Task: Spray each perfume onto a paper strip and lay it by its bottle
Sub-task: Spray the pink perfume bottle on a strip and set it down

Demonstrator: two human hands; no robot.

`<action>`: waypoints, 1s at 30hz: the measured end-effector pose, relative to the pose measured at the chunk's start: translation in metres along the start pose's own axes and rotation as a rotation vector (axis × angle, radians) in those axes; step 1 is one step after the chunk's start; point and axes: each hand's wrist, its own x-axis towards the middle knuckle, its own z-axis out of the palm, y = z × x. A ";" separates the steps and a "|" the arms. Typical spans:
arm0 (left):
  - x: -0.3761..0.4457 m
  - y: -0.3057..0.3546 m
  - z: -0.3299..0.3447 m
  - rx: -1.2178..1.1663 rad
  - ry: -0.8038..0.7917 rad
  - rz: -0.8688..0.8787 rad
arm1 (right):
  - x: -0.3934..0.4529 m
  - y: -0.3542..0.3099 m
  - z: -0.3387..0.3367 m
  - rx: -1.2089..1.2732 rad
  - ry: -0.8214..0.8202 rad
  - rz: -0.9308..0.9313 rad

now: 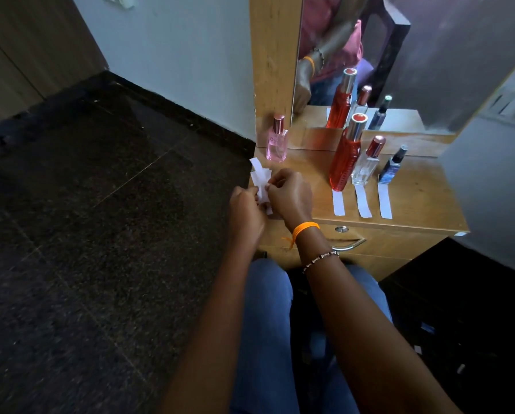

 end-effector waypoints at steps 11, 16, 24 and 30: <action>-0.002 0.003 -0.007 0.013 -0.023 -0.021 | 0.008 0.014 -0.002 0.223 -0.019 0.079; -0.002 0.002 -0.007 -0.024 -0.032 -0.044 | 0.009 0.020 -0.001 0.266 -0.014 0.085; -0.001 0.003 -0.009 -0.102 -0.046 -0.068 | 0.012 0.030 -0.004 0.259 -0.036 0.082; -0.007 0.009 -0.010 -0.324 0.057 -0.035 | -0.006 0.019 -0.024 0.164 0.039 -0.072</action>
